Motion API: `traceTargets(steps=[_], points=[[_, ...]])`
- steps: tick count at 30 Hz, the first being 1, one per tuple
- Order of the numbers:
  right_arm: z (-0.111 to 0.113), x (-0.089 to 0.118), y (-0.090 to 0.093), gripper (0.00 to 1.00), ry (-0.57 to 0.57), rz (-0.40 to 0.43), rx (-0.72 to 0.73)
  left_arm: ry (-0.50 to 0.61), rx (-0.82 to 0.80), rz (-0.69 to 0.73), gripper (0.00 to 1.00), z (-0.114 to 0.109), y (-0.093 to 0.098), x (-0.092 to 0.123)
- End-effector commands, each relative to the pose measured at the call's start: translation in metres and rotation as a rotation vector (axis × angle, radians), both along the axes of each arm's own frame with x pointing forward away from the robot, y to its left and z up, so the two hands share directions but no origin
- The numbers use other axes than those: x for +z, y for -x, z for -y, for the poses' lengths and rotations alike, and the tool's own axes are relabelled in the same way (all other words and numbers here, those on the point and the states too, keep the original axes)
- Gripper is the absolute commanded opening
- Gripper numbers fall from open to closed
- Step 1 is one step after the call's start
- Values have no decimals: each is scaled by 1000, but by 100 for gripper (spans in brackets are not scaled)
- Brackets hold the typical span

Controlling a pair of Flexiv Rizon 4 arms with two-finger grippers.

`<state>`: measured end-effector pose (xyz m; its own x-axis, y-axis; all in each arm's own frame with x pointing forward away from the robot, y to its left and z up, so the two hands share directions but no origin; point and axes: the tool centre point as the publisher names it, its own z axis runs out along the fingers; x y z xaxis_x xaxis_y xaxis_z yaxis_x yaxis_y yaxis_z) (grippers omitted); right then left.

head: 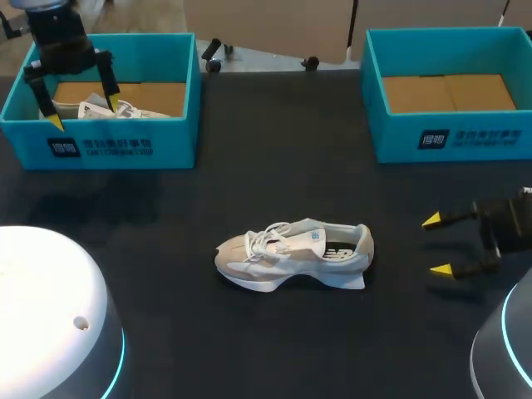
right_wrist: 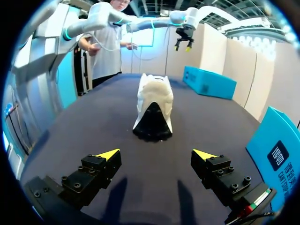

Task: Take the shoe out of the shoebox, open the shoe tongue, remove and reinsert the insole, then place the shoe into the shoebox

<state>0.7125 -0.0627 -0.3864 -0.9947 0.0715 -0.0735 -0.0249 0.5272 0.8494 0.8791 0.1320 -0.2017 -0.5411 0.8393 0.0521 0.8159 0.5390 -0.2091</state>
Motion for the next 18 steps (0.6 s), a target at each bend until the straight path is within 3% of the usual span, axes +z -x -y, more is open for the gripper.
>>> traceTargets(steps=[1,18], points=[[-15,-1,6,100,2,8,-51,-1,-1,1,100,0,0,-1],[-57,-6,-1,100,-9,-24,-75,-1,-1,1,100,0,0,-1]])
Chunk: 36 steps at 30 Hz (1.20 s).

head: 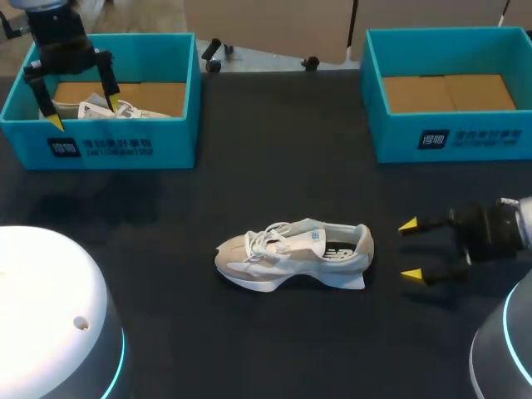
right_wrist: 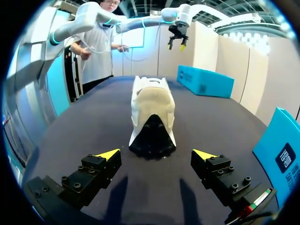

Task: Take the shoe out of the shoebox, open the shoe tongue, remove and reinsert the insole, then place the shoe into the shoebox

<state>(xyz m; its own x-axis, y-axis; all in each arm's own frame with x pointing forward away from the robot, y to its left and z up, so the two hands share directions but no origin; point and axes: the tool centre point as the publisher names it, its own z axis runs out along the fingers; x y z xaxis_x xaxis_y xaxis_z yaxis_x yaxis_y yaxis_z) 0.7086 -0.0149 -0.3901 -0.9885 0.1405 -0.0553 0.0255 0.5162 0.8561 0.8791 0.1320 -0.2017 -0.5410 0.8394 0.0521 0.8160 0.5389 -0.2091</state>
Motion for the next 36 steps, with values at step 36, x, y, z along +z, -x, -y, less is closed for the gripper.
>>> traceTargets(steps=[36], points=[[-93,-23,-11,100,-88,-23,45,-1,-1,1,100,0,0,-1]])
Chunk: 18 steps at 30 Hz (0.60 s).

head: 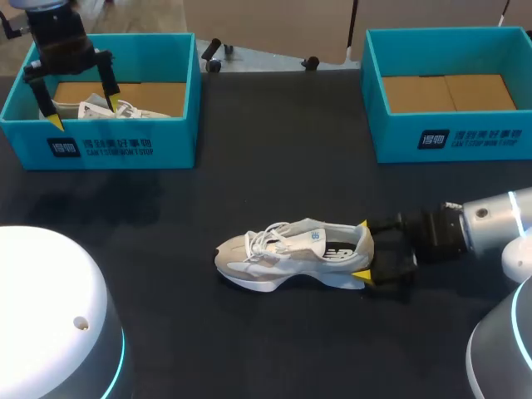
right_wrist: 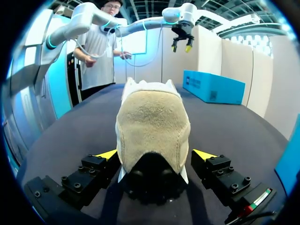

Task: Take the shoe out of the shoebox, open the shoe tongue, remove and reinsert the insole, then place the shoe into the shoebox

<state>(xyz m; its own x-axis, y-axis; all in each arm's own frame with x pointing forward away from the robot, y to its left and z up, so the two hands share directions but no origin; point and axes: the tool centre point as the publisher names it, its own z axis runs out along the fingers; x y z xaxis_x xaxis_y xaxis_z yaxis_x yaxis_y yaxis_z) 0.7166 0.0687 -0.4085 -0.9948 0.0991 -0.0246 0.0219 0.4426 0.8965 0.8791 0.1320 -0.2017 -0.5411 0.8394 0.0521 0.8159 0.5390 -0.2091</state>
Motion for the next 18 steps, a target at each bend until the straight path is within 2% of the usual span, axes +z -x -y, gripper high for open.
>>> traceTargets(steps=[1,15,17,18], points=[[-12,-5,-3,100,-4,-3,1,-1,-1,1,100,0,0,-1],[-26,-16,-4,100,-12,-20,21,-1,-1,1,100,0,0,-1],[-27,-16,-4,84,-11,-23,24,-1,-1,1,100,0,0,-1],[-27,-17,-4,60,-9,-27,28,-1,-1,1,100,0,0,-1]])
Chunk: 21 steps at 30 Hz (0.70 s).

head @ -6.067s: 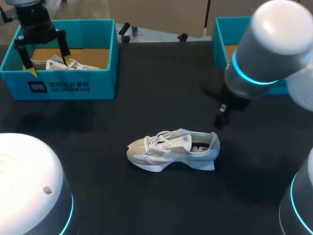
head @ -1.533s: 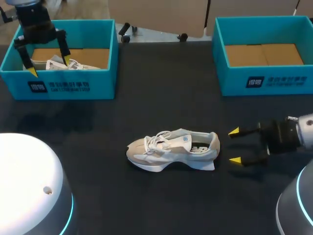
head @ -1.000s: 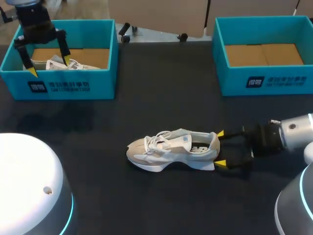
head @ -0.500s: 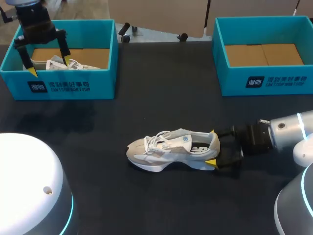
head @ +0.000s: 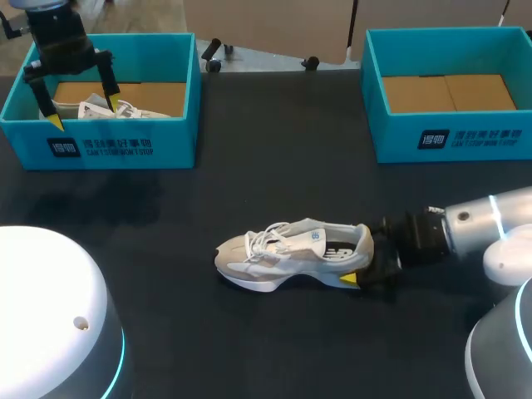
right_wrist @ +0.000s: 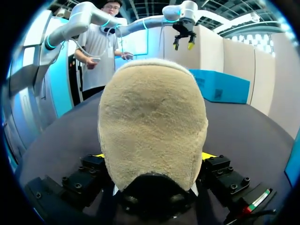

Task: Take the shoe out of the shoebox, open the shoe tongue, remove and reinsert the insole, then place the shoe into the shoebox

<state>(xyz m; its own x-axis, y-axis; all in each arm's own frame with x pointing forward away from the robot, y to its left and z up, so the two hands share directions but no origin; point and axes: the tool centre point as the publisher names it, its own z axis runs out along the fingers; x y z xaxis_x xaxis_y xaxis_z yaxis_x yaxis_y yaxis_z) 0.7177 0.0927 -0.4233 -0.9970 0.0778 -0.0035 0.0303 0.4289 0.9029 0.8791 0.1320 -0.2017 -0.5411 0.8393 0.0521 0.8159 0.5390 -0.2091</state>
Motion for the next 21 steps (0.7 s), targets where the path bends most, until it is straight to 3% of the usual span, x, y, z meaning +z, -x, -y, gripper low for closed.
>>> traceTargets(steps=[1,5,6,7,21], points=[[-3,-3,-3,47,8,-9,10,-1,-1,1,100,0,0,-1],[-4,-4,-4,28,11,-14,19,-1,-1,1,100,0,0,-1],[-4,-3,-4,18,12,-14,21,-1,-1,1,100,0,0,-1],[-3,-2,-4,2,13,-12,23,-1,-1,1,100,0,0,-1],[1,1,-10,0,24,13,21,-1,-1,1,100,0,0,-1]])
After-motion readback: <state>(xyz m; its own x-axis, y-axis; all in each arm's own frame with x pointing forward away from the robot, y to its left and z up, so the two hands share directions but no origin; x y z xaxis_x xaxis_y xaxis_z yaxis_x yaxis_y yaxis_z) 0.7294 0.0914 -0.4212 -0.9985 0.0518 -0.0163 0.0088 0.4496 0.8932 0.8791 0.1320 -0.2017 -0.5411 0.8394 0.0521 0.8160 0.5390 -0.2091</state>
